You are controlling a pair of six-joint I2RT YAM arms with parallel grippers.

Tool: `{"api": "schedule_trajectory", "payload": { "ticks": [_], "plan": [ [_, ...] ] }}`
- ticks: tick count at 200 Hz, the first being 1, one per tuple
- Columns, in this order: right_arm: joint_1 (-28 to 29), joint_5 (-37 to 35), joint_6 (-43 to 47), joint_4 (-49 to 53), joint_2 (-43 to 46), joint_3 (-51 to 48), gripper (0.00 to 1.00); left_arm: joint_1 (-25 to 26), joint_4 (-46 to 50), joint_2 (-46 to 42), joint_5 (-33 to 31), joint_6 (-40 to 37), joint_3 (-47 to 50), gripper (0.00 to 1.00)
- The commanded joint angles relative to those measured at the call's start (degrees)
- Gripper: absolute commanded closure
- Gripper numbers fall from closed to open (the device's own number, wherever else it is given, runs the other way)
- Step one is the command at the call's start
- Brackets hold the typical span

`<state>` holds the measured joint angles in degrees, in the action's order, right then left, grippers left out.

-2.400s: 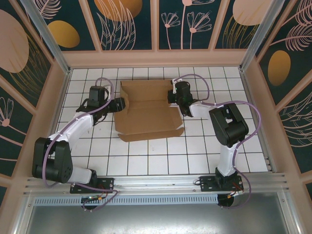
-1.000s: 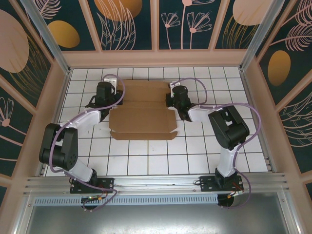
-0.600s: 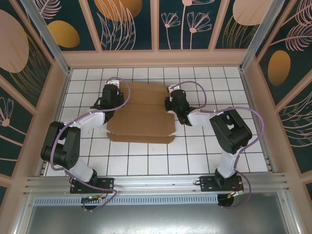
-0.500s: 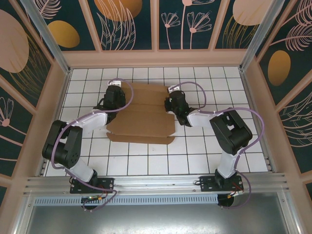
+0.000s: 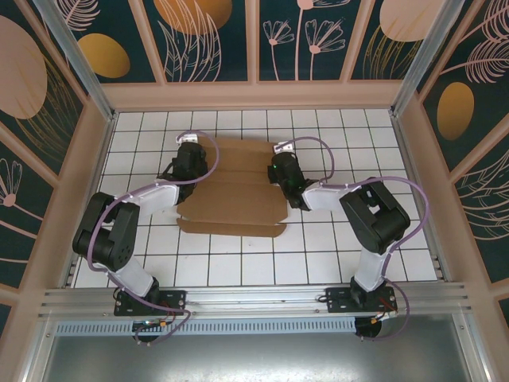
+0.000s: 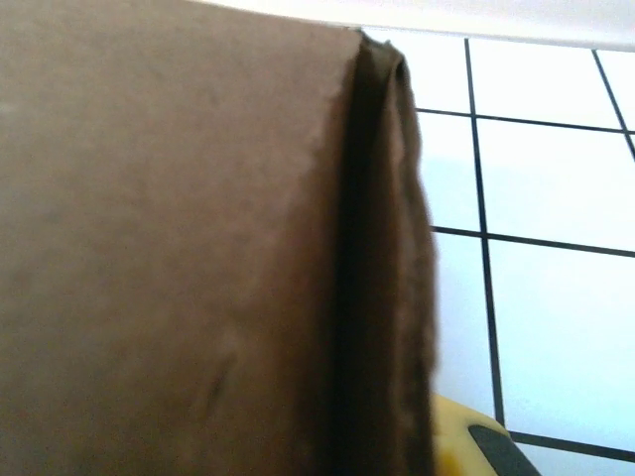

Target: Fold the paper box

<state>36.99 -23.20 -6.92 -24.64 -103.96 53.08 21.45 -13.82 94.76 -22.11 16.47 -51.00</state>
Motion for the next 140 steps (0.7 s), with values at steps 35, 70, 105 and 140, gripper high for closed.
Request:
{"api": "schedule_trajectory", "payload": {
  "ticks": [35,70,105,140],
  "plan": [
    [-0.3,-10.1,2.1,-3.6,0.3,-8.0,1.00,-1.4,-0.3,-0.7,-0.2,13.1,5.9,0.65],
    [-0.3,-11.2,2.5,-3.1,-1.2,-7.3,1.00,-1.3,0.7,-3.8,1.1,16.1,7.1,0.47],
    [-0.6,-11.7,1.7,-1.1,-2.1,-5.9,1.00,-1.4,1.5,-7.8,4.6,17.7,7.7,0.37],
    [-1.0,-10.2,1.4,-0.7,-2.3,-5.8,1.00,-1.3,0.5,-13.0,8.6,18.9,11.6,0.36]
  ]
}}
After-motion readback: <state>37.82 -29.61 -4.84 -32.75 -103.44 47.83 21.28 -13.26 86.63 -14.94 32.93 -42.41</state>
